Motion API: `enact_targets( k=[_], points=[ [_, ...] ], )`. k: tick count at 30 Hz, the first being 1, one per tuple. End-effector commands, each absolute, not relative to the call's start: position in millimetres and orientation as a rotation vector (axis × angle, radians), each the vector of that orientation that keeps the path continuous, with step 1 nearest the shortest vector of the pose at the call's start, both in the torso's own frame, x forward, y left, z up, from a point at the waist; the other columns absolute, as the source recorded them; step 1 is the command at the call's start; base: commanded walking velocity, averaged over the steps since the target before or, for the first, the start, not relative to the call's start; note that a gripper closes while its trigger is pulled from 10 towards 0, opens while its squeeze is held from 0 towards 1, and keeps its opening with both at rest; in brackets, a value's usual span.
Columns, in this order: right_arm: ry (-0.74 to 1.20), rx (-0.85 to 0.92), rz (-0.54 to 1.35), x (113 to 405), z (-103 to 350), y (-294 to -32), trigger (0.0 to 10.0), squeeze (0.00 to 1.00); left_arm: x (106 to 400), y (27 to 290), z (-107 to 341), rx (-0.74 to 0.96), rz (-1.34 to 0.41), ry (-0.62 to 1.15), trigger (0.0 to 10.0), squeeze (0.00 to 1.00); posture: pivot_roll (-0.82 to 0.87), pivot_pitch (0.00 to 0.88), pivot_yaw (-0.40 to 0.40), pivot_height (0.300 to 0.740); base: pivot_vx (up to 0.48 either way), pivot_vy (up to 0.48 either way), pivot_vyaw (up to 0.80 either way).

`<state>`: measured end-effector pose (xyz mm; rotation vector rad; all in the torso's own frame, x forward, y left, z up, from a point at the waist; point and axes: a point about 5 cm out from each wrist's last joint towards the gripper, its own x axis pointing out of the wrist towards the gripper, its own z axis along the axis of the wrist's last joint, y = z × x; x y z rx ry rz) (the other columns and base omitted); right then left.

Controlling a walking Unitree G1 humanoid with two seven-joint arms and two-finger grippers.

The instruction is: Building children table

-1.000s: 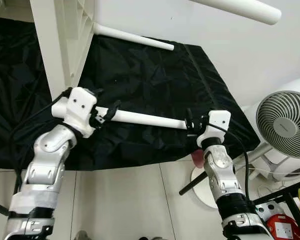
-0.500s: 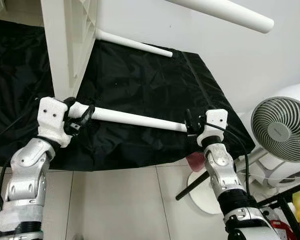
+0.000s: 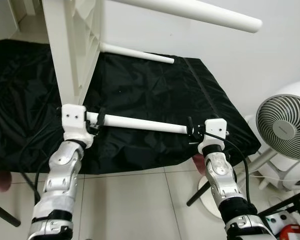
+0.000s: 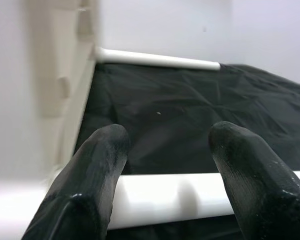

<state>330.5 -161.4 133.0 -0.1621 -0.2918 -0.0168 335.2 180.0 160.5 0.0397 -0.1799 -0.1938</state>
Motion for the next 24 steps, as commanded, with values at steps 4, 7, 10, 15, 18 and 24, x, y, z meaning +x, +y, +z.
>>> enact_targets(
  k=[4,7,10,15,18,24],
  points=[
    [-0.296,-0.182,-0.081,321,128,-177,10.0,0.00,334,209,161,0.071,-0.042,-0.180,10.0,0.00,-0.07,0.000,-0.034,0.740,0.000,0.000,0.00],
    [-0.286,-0.178,-0.090,319,125,-179,10.0,0.00,327,234,163,0.085,0.001,-0.199,10.0,0.00,-0.05,0.000,-0.057,0.740,0.000,0.000,0.00],
    [-0.281,-0.174,-0.090,319,123,-179,10.0,0.00,324,238,163,0.090,-0.004,-0.205,10.0,0.00,-0.05,0.000,-0.057,0.740,0.000,0.000,0.00],
    [-0.278,-0.167,-0.071,322,124,-174,10.0,0.00,315,240,162,0.115,-0.028,-0.232,10.0,0.00,-0.03,0.000,-0.070,0.740,0.000,0.000,0.00],
    [-0.282,-0.166,-0.069,324,126,-173,10.0,0.00,313,252,163,0.140,0.013,-0.236,10.0,0.00,-0.01,0.000,-0.080,0.740,0.000,0.000,0.00],
    [-0.283,-0.164,-0.067,325,127,-172,10.0,0.00,317,277,172,0.187,0.113,-0.234,10.0,0.00,-0.01,0.000,-0.083,0.740,0.000,0.000,0.00]
  ],
)
